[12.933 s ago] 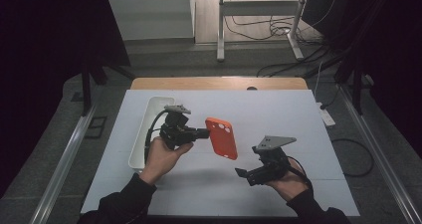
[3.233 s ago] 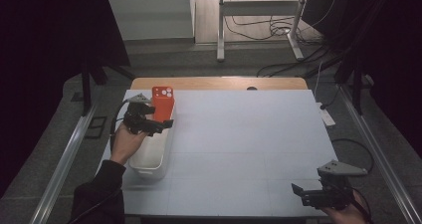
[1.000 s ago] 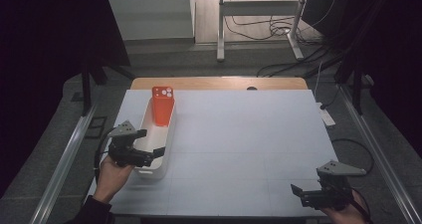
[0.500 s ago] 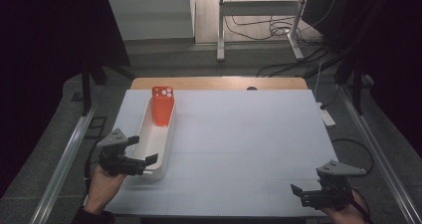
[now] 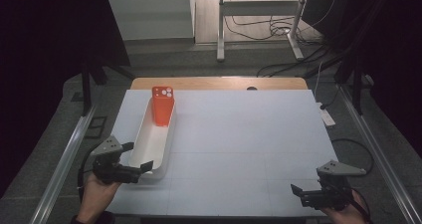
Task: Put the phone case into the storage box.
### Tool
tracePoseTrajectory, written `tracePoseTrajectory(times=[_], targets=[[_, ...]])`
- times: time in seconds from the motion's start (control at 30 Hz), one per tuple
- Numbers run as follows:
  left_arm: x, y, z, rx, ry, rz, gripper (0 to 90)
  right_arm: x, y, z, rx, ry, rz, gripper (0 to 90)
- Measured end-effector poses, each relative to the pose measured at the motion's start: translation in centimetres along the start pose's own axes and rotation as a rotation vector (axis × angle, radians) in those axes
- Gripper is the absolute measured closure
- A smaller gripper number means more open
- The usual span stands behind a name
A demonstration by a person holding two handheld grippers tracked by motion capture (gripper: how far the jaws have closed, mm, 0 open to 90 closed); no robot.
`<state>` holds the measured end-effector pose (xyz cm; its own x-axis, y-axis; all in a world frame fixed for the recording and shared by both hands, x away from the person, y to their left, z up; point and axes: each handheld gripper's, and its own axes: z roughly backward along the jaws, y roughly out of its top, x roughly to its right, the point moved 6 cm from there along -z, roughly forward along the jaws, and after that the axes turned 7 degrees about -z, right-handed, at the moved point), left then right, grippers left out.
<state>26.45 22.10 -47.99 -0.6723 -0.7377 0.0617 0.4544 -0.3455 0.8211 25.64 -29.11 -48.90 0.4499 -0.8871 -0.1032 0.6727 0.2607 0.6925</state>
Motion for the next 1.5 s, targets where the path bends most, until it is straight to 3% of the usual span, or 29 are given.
tracePoseTrajectory(times=[0.73,0.9,1.5], targets=[[-0.6,-2.9,2.4,-0.005,0.06,0.068,0.9,0.0,0.0,0.0,0.0,-0.002,-0.001,0.0],[-0.8,-3.7,2.8,-0.024,0.07,0.082,0.6,0.0,0.0,0.0,-0.002,-0.003,0.0,0.0],[-0.6,-5.3,3.2,-0.104,0.123,0.079,0.1,-0.1,0.0,-0.1,-0.016,-0.019,0.011,0.0]])
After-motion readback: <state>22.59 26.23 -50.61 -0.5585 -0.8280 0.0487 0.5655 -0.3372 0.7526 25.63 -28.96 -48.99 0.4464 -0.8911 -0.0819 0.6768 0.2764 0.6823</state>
